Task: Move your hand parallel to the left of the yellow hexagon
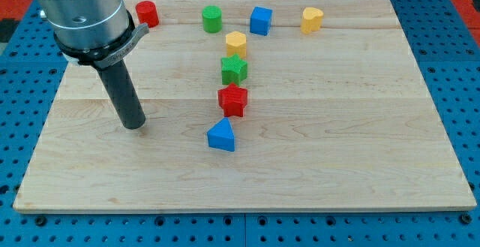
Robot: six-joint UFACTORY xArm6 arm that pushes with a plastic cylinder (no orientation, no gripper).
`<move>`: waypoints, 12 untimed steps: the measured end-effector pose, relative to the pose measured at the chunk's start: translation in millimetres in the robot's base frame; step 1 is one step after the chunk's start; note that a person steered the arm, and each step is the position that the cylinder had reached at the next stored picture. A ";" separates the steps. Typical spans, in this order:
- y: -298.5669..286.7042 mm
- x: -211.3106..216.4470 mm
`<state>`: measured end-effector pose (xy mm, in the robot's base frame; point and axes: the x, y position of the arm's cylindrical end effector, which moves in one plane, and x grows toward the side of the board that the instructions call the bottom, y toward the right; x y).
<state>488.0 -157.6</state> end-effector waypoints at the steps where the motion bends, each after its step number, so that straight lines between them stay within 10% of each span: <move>1: -1.9 -2.2; 6: 35.2 -8.0; 12: 34.4 -128.7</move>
